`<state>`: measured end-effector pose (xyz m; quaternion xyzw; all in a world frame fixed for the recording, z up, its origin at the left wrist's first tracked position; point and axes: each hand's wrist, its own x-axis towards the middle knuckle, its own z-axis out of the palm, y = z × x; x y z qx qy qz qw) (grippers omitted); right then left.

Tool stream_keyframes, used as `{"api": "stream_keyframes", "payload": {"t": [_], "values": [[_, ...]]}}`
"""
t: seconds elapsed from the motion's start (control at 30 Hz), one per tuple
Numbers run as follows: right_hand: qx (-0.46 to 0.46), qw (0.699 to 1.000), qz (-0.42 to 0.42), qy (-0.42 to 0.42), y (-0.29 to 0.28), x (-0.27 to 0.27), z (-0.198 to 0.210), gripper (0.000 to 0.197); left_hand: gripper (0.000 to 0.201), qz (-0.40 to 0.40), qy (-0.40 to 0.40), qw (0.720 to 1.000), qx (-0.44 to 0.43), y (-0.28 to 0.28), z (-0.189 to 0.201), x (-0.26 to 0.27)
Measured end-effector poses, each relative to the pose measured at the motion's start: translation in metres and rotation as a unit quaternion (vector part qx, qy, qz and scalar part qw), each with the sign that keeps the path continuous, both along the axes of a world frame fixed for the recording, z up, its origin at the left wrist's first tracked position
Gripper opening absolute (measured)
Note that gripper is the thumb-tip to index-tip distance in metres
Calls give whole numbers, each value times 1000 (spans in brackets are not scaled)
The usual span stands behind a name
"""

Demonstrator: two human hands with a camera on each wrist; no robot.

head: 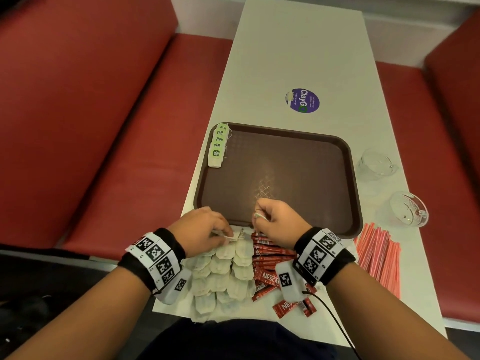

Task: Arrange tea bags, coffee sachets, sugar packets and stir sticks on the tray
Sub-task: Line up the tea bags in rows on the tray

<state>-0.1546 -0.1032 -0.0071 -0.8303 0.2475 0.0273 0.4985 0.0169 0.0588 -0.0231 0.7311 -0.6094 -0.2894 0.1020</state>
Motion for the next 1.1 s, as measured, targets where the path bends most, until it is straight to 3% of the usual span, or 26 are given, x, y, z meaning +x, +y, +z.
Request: {"api": "stream_keyframes", "payload": {"t": [0.23,0.43,0.57,0.73,0.8,0.93,1.1], "values": [[-26,998,55,-16,0,8,-4,24,19,33,67,988,-139,-8,16,3],[-56,995,54,-69,-3,21,-2,13,19,70,92,969,-220,-19,37,3],[-30,994,34,-95,-6,27,-3,12,18,155,215,946,-186,-20,36,5],[-30,995,9,-97,-11,37,-4,9,14,211,250,931,-162,-27,25,21],[-13,996,-10,-85,-11,39,-3,17,8,246,234,926,-167,-36,19,35],[57,995,-30,-79,-10,39,1,23,12,314,79,939,-118,-61,8,72],[16,998,-22,-60,-13,36,1,22,17,368,8,928,-54,-88,-15,106]]}}
